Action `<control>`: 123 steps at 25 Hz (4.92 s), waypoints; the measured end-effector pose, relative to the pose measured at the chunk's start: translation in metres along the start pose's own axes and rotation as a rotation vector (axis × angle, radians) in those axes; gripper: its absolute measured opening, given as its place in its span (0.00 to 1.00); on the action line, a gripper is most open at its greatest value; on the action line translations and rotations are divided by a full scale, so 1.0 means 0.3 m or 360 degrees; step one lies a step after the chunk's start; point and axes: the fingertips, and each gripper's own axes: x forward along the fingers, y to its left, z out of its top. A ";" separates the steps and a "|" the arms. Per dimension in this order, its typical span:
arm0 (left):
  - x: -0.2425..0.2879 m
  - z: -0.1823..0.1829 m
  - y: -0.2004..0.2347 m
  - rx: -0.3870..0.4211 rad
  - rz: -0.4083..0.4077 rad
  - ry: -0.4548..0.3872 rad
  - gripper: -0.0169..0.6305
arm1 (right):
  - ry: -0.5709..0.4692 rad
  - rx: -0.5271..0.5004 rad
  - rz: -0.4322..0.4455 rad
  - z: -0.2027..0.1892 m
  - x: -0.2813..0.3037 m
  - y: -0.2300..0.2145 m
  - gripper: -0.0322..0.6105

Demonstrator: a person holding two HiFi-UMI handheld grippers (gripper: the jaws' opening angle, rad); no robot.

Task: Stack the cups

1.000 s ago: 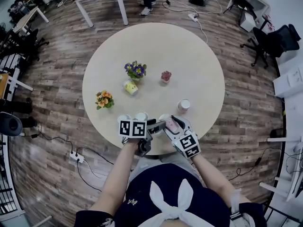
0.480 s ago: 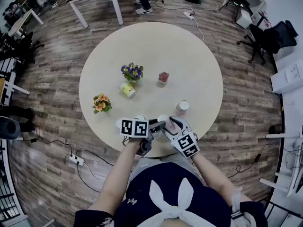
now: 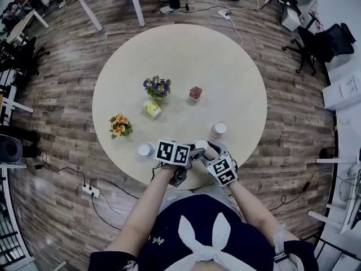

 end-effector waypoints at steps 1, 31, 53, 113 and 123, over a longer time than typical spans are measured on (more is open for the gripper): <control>-0.004 0.002 -0.001 -0.0008 -0.0010 -0.0002 0.36 | 0.0011 0.0001 0.0002 -0.005 0.006 0.001 0.42; -0.320 -0.030 0.331 0.0460 0.0902 -0.0052 0.47 | 0.0060 0.0077 0.0024 0.013 0.006 0.004 0.55; -0.349 -0.098 0.329 0.0623 0.1029 -0.0042 0.40 | 0.0131 0.0114 -0.0091 -0.031 -0.034 0.004 0.42; -0.542 -0.244 0.292 0.0365 0.1023 -0.0265 0.47 | -0.0363 0.0202 -0.0094 0.518 -0.194 -0.112 0.51; -0.638 -0.189 0.371 0.0207 0.1229 -0.0390 0.47 | -0.0172 0.0054 0.0242 0.634 0.116 0.005 0.53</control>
